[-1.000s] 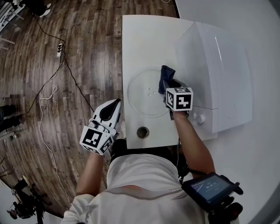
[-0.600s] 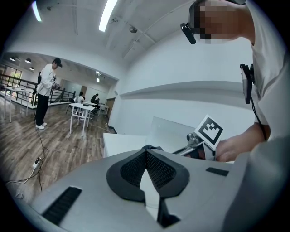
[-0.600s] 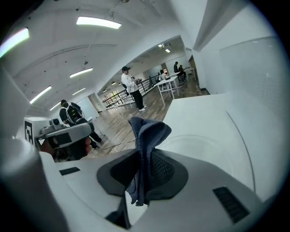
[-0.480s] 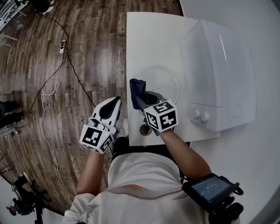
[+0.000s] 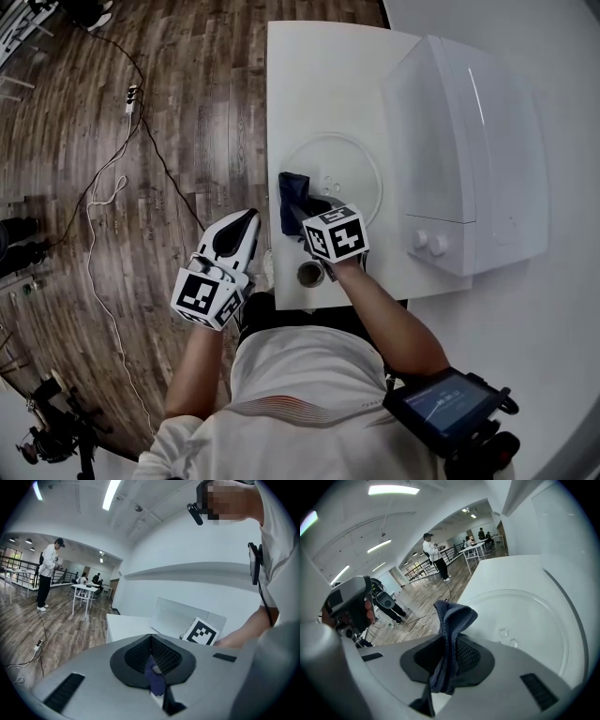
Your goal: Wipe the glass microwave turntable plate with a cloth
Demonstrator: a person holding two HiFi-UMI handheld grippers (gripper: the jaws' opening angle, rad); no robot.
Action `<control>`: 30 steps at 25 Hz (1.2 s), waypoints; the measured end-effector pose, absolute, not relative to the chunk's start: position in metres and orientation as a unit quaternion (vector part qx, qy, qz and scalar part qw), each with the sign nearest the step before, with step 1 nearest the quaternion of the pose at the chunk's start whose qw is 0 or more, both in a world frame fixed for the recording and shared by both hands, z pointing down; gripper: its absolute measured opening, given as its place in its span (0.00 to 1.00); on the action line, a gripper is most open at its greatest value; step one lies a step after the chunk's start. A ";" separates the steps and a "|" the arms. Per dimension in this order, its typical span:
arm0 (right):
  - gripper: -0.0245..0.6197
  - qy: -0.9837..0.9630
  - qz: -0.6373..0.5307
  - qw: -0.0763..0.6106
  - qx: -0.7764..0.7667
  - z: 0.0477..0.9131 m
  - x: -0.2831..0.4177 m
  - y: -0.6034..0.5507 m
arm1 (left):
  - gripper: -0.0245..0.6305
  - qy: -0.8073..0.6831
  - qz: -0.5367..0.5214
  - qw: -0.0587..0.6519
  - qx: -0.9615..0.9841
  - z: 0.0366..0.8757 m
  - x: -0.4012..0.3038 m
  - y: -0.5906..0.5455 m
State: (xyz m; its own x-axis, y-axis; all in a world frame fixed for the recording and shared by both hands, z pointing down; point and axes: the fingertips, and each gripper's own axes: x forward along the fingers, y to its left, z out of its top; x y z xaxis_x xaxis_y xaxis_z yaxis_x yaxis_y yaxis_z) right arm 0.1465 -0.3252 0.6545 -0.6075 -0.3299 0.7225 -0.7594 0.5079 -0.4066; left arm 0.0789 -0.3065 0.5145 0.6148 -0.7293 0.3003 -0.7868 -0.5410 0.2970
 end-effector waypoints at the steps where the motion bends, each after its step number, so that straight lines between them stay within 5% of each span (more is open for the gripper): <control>1: 0.13 -0.813 0.372 0.292 0.339 0.657 0.153 -0.325 | 0.05 -0.432 0.071 0.206 0.875 0.515 0.080 -0.307; 30: 0.13 -0.703 0.326 0.338 0.534 0.661 0.316 -0.331 | 0.05 -0.389 0.071 0.207 0.895 0.515 0.117 -0.303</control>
State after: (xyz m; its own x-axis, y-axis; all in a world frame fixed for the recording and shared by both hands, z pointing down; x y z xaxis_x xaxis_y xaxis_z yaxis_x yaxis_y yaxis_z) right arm 0.3160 -0.3308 0.6606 -0.2013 -0.5299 0.8238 -0.9711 0.2180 -0.0970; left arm 0.1170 -0.3035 0.5155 0.6875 -0.6666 0.2880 -0.7254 -0.6120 0.3150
